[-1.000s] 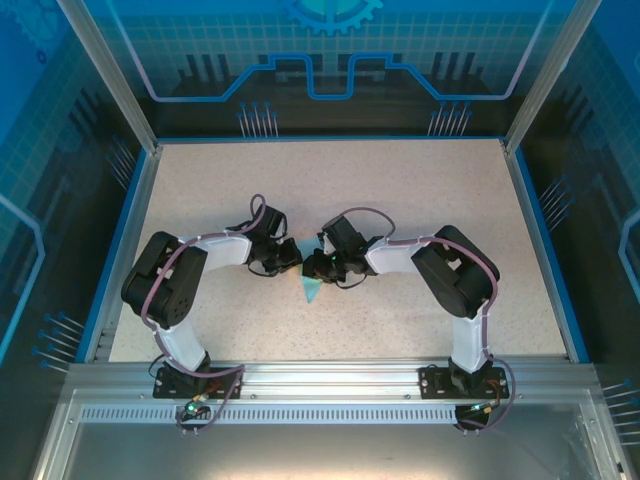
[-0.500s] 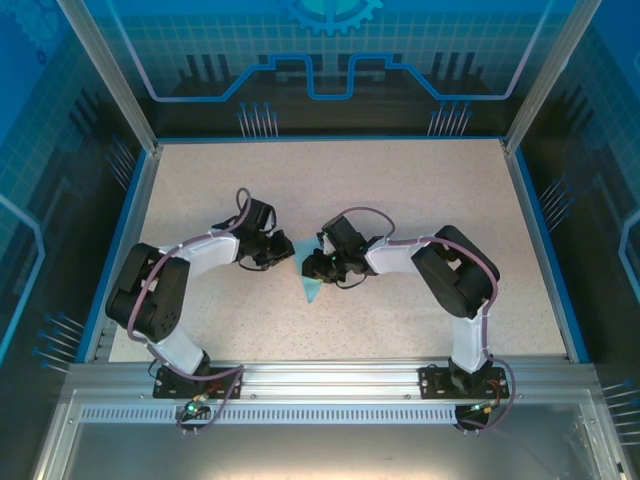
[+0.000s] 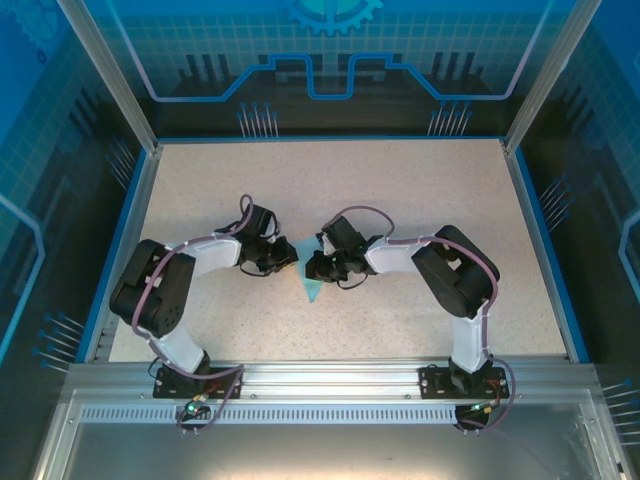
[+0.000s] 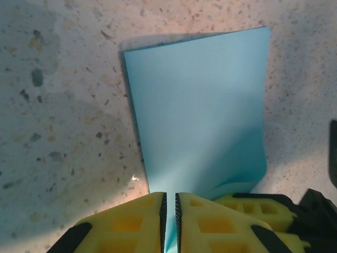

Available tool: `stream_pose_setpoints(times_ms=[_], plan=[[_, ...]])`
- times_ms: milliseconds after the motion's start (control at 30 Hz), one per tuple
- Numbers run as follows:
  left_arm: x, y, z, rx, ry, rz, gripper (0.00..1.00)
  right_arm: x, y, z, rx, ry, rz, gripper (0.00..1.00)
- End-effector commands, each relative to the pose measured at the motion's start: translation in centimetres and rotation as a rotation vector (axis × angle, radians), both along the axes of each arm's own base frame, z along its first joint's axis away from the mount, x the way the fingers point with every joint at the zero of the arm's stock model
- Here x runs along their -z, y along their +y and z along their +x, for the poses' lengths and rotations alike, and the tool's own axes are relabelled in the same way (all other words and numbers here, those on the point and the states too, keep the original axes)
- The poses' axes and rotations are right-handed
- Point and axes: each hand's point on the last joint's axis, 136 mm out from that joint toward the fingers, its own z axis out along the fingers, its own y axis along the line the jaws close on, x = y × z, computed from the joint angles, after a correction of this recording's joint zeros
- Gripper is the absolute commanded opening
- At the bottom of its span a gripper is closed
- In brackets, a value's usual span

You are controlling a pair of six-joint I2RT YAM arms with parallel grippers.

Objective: Fold a paper plane with a square sheet of paper (pick it up from the middle)
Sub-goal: Third fold the triangle at the center of the table.

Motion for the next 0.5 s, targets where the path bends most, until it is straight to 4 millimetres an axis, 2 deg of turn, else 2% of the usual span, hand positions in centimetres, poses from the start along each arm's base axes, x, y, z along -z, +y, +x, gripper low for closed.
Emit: stream_pose_setpoints(times_ms=[0,167,467], plan=[[0.1,-0.6,1.0,0.002,0.007,-0.024,0.13,2.3,-1.4,-0.9,-0.024,0.020,-0.104,0.13],[1.3,-0.5,1.0,-0.002,0.034,-0.008,0.12,1.9,-0.9,-0.8,-0.043,0.003,-0.081,0.13],[2.2,-0.2,0.4,0.003,0.068,0.019,0.10,0.7,0.2,-0.4,-0.060,-0.028,-0.011,0.13]])
